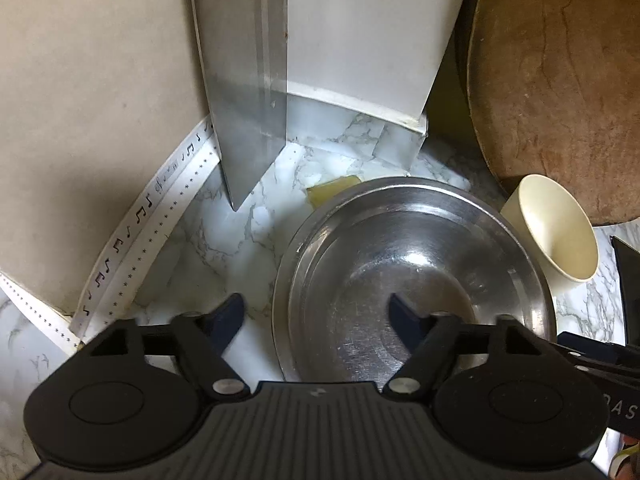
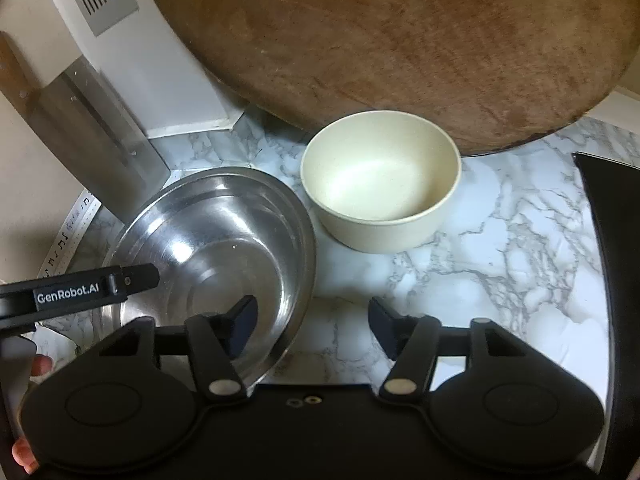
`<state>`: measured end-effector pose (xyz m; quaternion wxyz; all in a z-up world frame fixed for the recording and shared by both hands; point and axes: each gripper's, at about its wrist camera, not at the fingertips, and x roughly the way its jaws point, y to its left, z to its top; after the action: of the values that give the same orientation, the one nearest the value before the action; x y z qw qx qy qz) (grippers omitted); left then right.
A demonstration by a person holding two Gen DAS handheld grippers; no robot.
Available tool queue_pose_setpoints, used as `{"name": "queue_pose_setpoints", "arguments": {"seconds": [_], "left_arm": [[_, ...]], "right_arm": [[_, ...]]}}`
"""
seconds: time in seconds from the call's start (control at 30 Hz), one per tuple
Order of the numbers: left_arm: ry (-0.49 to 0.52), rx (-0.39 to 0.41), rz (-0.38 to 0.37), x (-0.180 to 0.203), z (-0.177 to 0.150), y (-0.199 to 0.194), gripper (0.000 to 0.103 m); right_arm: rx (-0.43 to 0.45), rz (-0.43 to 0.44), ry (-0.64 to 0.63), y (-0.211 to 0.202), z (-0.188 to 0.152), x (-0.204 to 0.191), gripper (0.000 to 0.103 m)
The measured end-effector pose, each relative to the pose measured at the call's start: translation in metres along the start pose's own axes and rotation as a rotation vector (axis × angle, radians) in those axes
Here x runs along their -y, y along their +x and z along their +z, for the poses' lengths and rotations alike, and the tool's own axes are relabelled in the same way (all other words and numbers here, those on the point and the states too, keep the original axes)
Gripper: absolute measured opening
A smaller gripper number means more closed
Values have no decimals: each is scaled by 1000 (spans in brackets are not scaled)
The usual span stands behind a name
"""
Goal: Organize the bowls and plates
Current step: 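Move both grippers to the rim of the stainless steel bowl, then close both grippers on the steel bowl rim, then lift the steel bowl and carry it toward the plate stack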
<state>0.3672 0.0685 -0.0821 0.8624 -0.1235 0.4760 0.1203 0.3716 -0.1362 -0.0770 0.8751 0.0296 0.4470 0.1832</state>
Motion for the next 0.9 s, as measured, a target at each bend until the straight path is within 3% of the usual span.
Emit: {"name": "queue_pose_setpoints", "arguments": {"seconds": [0.1, 0.27, 0.5, 0.9], "left_arm": [[13, 16, -4, 1, -1, 1, 59], [33, 24, 8, 3, -3, 1, 30], [32, 43, 13, 1, -2, -2, 20], [52, 93, 4, 1, -4, -30, 19]], "right_arm": [[-1, -2, -4, 4, 0, -3, 50], [0, -2, -9, 8, 1, -6, 39], [20, -26, -26, 9, 0, -7, 24], [94, -59, -28, -12, -1, -11, 17]]}}
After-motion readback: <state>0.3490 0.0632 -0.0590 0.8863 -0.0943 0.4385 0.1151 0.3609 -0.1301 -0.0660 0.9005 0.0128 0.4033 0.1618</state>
